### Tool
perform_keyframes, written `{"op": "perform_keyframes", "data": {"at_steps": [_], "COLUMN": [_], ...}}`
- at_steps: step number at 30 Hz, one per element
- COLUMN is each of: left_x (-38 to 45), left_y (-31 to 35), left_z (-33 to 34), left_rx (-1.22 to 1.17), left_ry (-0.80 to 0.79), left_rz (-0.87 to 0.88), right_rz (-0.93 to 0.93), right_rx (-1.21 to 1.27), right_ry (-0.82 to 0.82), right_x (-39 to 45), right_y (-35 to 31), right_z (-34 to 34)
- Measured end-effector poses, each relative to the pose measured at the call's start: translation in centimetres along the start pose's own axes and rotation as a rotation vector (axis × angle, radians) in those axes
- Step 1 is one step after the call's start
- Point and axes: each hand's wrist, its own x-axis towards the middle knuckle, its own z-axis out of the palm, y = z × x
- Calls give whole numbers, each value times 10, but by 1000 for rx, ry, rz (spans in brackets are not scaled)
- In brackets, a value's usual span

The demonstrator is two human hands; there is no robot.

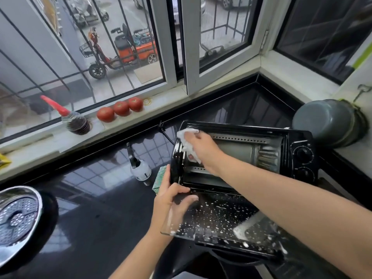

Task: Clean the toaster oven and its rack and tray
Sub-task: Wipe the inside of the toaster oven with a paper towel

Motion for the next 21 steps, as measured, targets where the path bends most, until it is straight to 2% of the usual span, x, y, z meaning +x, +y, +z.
{"op": "perform_keyframes", "data": {"at_steps": [3, 5, 8, 12, 14, 16, 18, 19, 21], "left_x": [6, 8, 11, 21, 22, 20, 18, 18, 19], "left_y": [-2, -2, 1, 8, 8, 11, 7, 4, 0], "left_z": [-1, -1, -2, -7, -7, -6, -5, -7, -10], "left_rx": [47, 89, 162, 174, 88, 63, 75, 61, 134], "left_ry": [29, 29, 11, -58, -68, -35, -27, -23, -49], "left_rz": [-57, -73, -59, -76, -91, -116, -130, -137, -106], "right_rz": [-2, 16, 25, 15, -186, -551, -829, -905, -1050], "right_rx": [-321, -532, -725, -639, -660, -787, -981, -1082, -1264], "right_ry": [-259, -349, -307, -170, -22, 131, 238, 241, 22], "right_x": [-27, -39, -36, -38, -46, -45, -33, -27, -25], "right_y": [17, 14, 5, 3, 0, -11, -19, -19, -7], "right_z": [-12, -14, -13, -5, -2, -4, -8, -7, 0]}}
